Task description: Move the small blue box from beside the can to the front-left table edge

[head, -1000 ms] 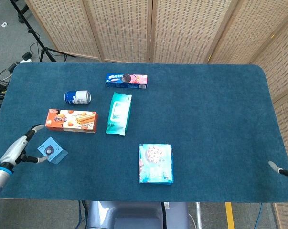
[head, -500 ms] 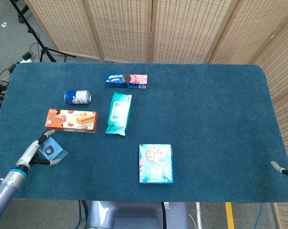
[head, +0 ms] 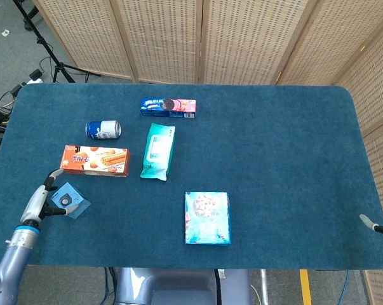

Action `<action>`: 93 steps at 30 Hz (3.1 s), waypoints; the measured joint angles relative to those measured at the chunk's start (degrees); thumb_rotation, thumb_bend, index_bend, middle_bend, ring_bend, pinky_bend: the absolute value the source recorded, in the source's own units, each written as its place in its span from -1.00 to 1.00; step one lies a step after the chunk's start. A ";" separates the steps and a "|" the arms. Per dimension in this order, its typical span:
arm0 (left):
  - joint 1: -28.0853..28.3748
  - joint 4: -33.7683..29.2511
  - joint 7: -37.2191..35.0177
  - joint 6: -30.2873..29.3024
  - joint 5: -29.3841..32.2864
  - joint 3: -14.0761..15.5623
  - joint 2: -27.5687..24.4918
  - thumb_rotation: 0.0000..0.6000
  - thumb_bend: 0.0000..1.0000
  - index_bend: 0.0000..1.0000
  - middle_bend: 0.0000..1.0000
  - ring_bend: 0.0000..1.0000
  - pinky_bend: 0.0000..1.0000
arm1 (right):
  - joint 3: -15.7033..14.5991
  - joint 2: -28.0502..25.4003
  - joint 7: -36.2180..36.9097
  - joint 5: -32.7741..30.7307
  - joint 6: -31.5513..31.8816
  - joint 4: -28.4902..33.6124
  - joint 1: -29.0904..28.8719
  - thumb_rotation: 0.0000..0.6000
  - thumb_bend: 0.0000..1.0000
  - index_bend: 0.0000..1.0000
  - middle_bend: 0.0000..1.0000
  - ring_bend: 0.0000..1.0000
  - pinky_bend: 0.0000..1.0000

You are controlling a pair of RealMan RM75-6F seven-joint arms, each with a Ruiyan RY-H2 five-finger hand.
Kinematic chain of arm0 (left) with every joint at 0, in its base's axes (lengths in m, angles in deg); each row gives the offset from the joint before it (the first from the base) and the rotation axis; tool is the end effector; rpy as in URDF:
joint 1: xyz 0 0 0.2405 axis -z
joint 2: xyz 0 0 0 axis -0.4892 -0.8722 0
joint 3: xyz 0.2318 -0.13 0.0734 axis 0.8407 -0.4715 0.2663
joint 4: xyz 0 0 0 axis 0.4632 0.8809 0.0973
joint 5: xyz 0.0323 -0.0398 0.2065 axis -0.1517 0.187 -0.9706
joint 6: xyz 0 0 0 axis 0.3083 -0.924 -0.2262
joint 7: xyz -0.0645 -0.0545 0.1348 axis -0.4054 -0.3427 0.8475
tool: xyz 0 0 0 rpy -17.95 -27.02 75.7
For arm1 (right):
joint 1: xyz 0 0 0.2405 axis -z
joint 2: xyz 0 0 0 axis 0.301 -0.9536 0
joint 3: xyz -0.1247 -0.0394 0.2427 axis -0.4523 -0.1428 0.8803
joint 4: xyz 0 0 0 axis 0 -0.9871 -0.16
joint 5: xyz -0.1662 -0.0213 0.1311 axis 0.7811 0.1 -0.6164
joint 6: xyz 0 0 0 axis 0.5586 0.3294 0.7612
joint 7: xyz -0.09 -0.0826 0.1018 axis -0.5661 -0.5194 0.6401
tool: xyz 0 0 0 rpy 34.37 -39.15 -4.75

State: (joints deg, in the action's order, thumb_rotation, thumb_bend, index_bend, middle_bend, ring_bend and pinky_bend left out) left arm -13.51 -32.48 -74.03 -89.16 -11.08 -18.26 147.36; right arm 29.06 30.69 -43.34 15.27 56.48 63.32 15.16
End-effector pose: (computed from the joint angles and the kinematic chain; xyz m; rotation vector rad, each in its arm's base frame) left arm -0.3296 0.2732 0.0706 -1.0124 -1.7444 -1.0020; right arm -0.3655 -0.2054 0.2311 1.1128 -1.0094 1.0406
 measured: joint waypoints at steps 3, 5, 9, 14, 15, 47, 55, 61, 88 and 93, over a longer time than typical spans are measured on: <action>0.34 -0.40 2.47 -0.80 0.90 0.24 0.42 1.00 -0.68 -0.90 -1.00 -1.00 -0.64 | 0.02 -0.05 0.23 -0.06 -0.01 0.03 0.03 1.00 -1.00 -1.00 -1.00 -1.00 -1.00; 0.68 -0.71 4.41 -1.17 1.62 0.41 0.61 1.00 -0.68 -0.87 -1.00 -1.00 -0.64 | 0.03 -0.10 0.37 -0.06 -0.06 0.02 0.02 1.00 -1.00 -1.00 -1.00 -1.00 -1.00; 1.50 -1.53 9.88 -2.97 3.04 0.83 1.14 1.00 -0.59 -0.82 -1.00 -1.00 -0.64 | 0.06 -0.13 0.56 -0.15 -0.11 -0.05 0.03 1.00 -1.00 -1.00 -1.00 -1.00 -1.00; 2.78 -3.38 18.55 -5.22 5.99 1.57 1.46 1.00 -0.53 -0.72 -1.00 -1.00 -0.64 | 0.20 -0.15 0.96 -0.34 -0.02 -0.20 0.09 1.00 -1.00 -1.00 -1.00 -1.00 -1.00; 3.16 -3.96 20.45 -5.78 6.95 1.70 1.54 1.00 -0.51 -0.70 -1.00 -1.00 -0.64 | 0.21 -0.17 1.09 -0.34 -0.02 -0.23 0.11 1.00 -1.00 -1.00 -1.00 -1.00 -1.00; 7.33 -6.81 -2.96 12.72 -12.19 2.52 -10.67 1.00 -0.26 -0.11 -0.58 -0.56 -0.32 | 0.17 -0.25 1.16 -0.23 0.00 -0.13 0.15 1.00 -1.00 -1.00 -1.00 -1.00 -1.00; 14.48 -4.12 -34.57 23.82 -39.08 7.14 -17.63 1.00 -0.12 -0.08 -0.55 -0.48 -0.31 | 0.18 0.03 -0.12 -0.41 -0.25 0.00 -0.11 1.00 -1.00 -1.00 -1.00 -1.00 -1.00; 22.61 1.27 -58.96 20.14 -57.07 17.61 -19.96 1.00 -0.11 -0.02 -0.51 -0.46 -0.30 | 0.13 0.39 -1.74 -0.60 -0.70 0.24 -0.48 1.00 -1.00 -1.00 -1.00 -1.00 -1.00; 36.56 54.27 -110.72 -20.14 -74.75 51.34 -0.45 1.00 -0.18 -0.50 -0.94 -0.95 -0.76 | 0.01 0.95 -4.59 -0.80 -0.51 1.35 -0.68 1.00 -1.00 -1.00 -1.00 -1.00 -1.00; 36.50 51.62 -107.58 -17.69 -71.06 51.03 -1.03 1.00 -0.27 -1.00 -1.00 -1.00 -1.00 | 0.02 0.87 -4.28 -0.79 -0.54 1.30 -0.66 1.00 -1.00 -1.00 -1.00 -1.00 -1.00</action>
State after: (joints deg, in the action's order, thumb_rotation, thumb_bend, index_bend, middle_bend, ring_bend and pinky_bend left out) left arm 22.99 19.13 -181.61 -106.84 -82.14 32.77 146.34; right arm 29.08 31.56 -47.62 14.48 55.94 64.62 14.50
